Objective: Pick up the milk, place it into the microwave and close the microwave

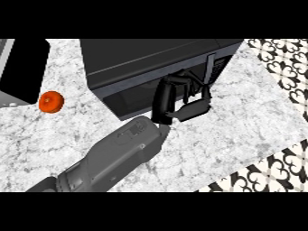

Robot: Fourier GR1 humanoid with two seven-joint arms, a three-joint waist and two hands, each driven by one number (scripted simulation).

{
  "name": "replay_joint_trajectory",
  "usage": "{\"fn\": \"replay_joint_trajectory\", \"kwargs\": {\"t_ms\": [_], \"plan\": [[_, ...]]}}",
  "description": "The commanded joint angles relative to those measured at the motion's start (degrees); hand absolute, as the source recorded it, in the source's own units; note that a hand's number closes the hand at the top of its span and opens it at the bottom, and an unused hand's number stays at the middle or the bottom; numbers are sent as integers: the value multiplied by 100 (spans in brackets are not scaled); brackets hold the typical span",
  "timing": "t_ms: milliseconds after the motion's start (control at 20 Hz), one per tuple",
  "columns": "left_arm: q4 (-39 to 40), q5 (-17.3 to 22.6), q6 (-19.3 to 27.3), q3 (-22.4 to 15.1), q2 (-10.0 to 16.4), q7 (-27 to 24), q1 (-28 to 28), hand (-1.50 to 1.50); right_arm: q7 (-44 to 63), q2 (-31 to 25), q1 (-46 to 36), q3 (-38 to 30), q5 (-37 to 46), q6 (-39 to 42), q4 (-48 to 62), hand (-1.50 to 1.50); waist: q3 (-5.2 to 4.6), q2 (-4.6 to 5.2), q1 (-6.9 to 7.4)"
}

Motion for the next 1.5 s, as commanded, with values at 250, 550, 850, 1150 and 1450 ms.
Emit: {"fn": "replay_joint_trajectory", "kwargs": {"t_ms": [250, 550, 850, 1150, 1450], "plan": [[579, 257, -151, 181, 3, -35, -331, 150, 101, -171, -18, 26, -303, 102, -17, -150, -10, 86, -70], [621, 388, -166, 153, 3, -109, -319, 150, 153, -385, -95, -119, -456, 142, 55, -150, -10, 101, -89], [844, 271, -143, -172, 3, -29, -499, 150, 132, -414, -157, -45, -670, 289, 26, -150, 27, 83, -115], [1181, 420, 187, -293, 3, 196, -398, 150, 196, -541, -107, 80, -979, 495, -69, -150, 16, 33, 23], [1330, 592, 457, -459, 2, 225, -230, 150, 201, -646, -14, -45, -1143, 518, -89, -150, 8, -30, 156]]}}
